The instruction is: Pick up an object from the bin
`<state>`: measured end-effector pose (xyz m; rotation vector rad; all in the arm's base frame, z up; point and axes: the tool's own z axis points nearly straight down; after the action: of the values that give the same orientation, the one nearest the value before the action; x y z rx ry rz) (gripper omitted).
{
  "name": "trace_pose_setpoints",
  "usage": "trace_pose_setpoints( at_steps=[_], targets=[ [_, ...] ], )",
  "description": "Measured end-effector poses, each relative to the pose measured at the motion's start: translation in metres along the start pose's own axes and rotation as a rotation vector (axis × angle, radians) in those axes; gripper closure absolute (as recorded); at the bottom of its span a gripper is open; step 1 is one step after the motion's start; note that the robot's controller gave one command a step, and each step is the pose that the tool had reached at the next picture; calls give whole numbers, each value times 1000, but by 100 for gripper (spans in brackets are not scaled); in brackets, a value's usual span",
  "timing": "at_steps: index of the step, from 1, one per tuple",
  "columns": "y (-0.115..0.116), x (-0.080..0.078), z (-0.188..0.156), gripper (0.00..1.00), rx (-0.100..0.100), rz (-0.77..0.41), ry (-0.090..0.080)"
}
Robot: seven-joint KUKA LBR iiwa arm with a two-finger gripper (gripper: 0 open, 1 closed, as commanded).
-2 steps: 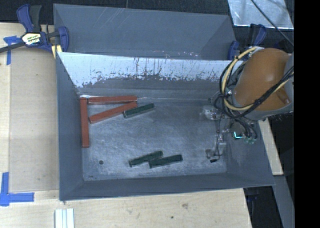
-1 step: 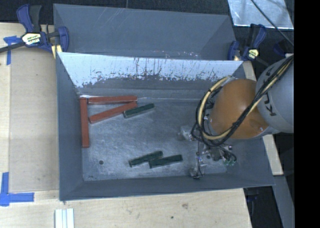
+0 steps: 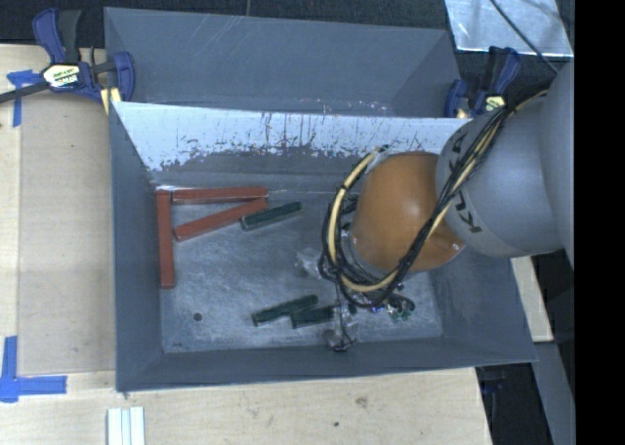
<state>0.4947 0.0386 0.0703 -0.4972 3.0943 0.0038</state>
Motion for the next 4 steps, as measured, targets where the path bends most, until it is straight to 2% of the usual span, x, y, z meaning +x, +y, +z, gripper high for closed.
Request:
trace_pose_setpoints(
  at_steps=[1, 2, 3, 4],
  targets=[
    [-3, 1, 0, 100, 3, 5, 1],
    [31, -41, -198, 100, 3, -104, -5],
    [91, -25, -94, 100, 1, 220, 8],
    [91, -26, -94, 0, 2, 219, 7]
  ],
)
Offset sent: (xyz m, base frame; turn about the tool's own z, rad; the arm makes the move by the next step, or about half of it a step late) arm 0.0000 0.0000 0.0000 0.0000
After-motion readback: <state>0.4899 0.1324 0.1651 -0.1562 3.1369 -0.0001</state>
